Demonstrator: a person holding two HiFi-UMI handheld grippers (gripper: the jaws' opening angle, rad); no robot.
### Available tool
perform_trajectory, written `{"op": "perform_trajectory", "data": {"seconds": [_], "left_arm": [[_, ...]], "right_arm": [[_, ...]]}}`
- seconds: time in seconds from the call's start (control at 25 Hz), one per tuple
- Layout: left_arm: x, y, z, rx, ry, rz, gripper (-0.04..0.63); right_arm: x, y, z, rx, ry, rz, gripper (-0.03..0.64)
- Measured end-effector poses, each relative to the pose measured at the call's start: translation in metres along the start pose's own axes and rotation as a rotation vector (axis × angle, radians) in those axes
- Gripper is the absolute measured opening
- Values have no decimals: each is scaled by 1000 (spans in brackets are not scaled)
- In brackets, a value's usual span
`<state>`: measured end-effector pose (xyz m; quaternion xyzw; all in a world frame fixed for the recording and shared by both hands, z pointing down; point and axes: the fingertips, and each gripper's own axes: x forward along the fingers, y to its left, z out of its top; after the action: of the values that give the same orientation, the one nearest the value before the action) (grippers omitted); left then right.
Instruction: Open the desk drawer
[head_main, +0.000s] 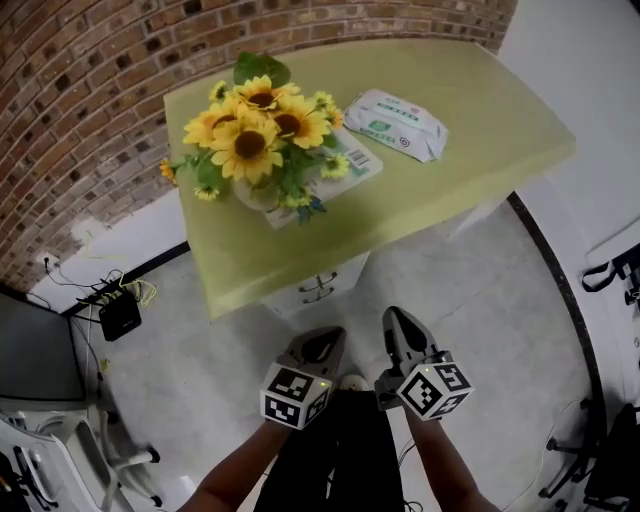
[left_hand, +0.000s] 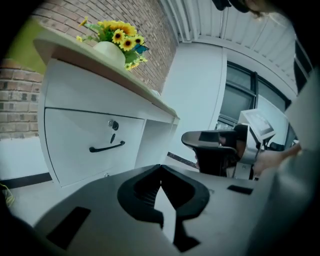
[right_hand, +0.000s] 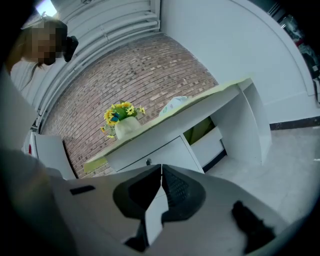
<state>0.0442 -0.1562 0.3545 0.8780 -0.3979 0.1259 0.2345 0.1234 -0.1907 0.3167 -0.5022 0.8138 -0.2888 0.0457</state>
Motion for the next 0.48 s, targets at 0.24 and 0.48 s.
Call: {"op": "perform_trajectory", "data": {"seconds": [0.24, 0.48], "left_arm": [[28, 33, -36, -7, -13, 22, 9], [61, 66, -71, -1, -33, 24, 10]], "right_arm": [[30, -33, -35, -3, -32, -14, 14], [67, -65, -70, 35, -142, -52, 14]]}}
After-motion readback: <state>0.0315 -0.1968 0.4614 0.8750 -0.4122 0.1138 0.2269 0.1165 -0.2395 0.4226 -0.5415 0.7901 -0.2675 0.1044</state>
